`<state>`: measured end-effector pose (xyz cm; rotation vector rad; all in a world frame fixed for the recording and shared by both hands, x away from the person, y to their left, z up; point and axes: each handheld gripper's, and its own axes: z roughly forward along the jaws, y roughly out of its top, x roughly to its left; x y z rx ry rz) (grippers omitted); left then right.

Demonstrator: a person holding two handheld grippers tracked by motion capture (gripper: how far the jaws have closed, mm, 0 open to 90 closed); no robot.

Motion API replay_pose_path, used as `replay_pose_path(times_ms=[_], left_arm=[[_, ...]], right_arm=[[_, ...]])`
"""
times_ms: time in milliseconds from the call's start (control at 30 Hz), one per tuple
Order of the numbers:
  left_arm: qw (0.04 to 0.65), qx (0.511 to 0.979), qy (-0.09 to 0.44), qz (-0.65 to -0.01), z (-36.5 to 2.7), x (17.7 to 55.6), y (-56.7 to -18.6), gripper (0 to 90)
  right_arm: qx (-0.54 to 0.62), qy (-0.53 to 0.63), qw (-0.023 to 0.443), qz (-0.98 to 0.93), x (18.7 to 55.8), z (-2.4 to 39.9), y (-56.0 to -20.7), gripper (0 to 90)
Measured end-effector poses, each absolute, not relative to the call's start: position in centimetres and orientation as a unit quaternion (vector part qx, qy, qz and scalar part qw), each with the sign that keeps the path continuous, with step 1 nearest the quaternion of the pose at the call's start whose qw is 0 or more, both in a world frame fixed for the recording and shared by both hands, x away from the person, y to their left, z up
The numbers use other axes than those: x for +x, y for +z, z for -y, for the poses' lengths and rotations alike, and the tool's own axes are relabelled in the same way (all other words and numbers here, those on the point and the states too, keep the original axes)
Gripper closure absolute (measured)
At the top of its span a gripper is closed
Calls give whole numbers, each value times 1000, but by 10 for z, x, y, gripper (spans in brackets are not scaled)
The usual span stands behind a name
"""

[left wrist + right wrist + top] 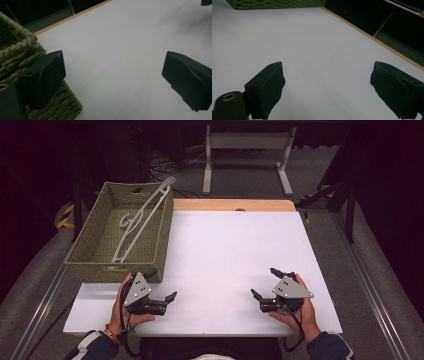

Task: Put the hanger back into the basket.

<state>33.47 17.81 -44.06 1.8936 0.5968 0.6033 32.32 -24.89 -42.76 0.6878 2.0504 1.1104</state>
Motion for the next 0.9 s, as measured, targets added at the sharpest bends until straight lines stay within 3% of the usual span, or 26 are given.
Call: replay_pose_path(times_ms=[900], left_arm=[[488, 804, 242, -238, -167, 336, -449, 42]], right_arm=[[269, 433, 345, -788, 328, 254, -428, 119]])
